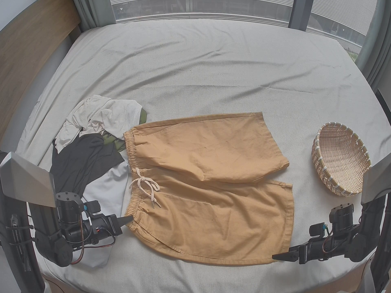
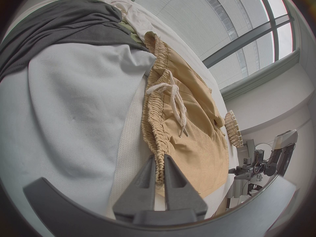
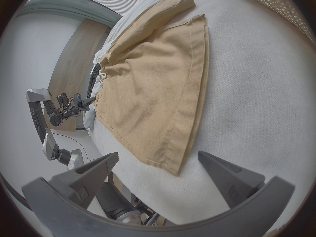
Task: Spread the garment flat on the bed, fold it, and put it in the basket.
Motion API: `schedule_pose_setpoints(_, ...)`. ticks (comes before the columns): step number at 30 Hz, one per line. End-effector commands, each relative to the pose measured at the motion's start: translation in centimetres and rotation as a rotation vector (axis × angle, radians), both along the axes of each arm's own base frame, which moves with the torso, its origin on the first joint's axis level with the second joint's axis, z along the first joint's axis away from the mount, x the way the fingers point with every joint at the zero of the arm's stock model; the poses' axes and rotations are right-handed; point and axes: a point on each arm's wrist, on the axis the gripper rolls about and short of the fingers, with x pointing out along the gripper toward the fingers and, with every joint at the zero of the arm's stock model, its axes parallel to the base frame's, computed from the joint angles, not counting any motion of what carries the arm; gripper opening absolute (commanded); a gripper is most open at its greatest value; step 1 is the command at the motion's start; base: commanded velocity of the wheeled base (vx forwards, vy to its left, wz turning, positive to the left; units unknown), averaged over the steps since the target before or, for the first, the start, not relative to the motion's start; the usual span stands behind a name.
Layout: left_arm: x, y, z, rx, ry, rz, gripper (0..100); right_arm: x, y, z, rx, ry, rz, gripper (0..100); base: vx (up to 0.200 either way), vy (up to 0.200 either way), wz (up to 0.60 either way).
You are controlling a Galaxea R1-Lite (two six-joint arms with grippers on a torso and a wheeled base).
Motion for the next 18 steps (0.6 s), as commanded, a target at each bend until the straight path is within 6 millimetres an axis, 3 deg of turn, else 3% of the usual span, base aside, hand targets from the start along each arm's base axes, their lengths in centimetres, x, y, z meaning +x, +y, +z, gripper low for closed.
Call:
schedule_pose_setpoints(1,-0.01,0.0,-0.01,0.0,0.0,0.0,0,-0.41,0.02,-1.57,-0.011,0.065,0.003,100,0.0,0.0,0.0)
schedule_pose_setpoints(7,0.03,-0.01,0.0,-0.001,-0.001,0.0,0,-0.35,0.03,-1.72,-0.011,0.064,0.003,100,0.0,0.0,0.0)
schedule_pose_setpoints(8,0.07,-0.01,0.01,-0.001,-0.003,0.0,0,-0.32,0.04,-1.67,-0.01,0.059,0.003,0,0.0,0.0,0.0)
schedule_pose_setpoints(18,0.13,-0.06,0.0,-0.001,-0.004,-0.002,0,-0.24,0.02,-1.51,-0.008,0.047,0.002,0,0.0,0.0,0.0)
